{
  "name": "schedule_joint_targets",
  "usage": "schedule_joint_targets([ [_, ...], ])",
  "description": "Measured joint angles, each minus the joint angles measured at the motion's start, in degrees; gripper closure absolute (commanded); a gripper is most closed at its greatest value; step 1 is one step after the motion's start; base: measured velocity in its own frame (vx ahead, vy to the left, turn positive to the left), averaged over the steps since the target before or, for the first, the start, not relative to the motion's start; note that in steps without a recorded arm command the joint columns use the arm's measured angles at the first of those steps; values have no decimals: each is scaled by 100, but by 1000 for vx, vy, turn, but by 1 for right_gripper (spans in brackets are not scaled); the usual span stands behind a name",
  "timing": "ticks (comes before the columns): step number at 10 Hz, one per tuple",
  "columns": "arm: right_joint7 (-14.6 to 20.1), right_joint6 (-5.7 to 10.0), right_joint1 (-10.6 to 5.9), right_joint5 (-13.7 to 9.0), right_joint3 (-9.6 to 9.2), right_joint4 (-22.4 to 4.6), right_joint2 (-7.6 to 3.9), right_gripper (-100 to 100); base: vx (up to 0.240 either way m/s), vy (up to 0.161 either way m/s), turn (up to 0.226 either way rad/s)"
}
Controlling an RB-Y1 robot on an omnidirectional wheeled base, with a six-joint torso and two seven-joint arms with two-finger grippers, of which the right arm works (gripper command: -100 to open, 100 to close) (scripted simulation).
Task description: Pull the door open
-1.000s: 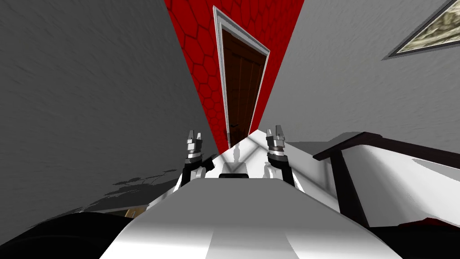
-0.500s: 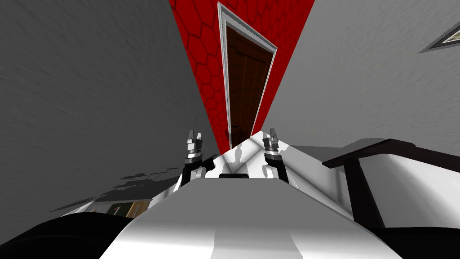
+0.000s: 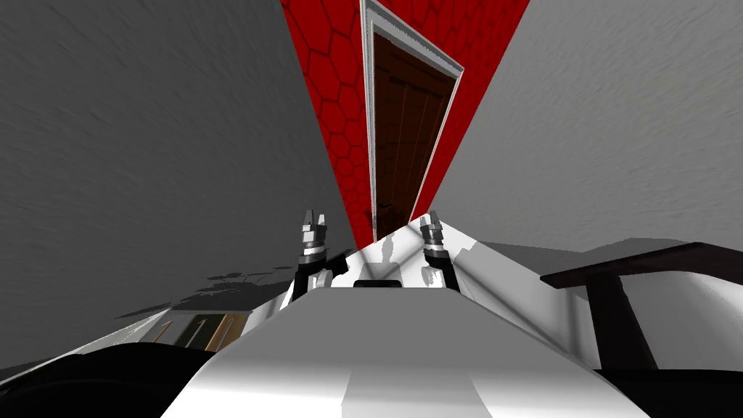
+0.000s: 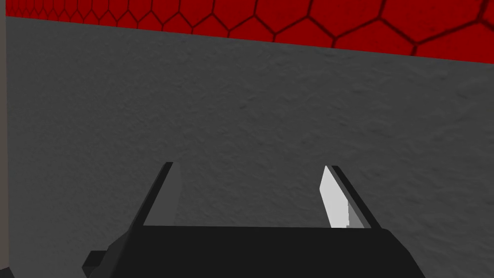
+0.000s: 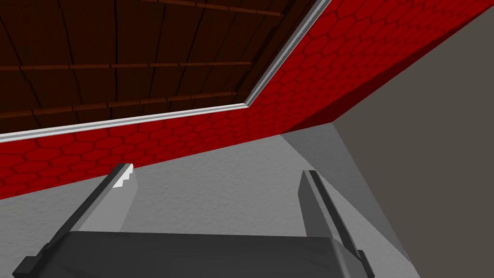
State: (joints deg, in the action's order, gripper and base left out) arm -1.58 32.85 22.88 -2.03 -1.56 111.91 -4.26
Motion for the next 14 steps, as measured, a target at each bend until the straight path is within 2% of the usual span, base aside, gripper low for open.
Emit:
schedule_joint_targets([
  [2,71,41,-137,-57,0,-313,-91,-100,57,-39,144],
  [5,133,120,-244,-103,-24,-689,-168,-100,46,-31,92],
  [9,186,242,-435,-149,-76,-1253,-229,-100,40,-30,106],
  [14,333,477,-738,-263,-133,-2158,-401,-100,60,-48,134],
])
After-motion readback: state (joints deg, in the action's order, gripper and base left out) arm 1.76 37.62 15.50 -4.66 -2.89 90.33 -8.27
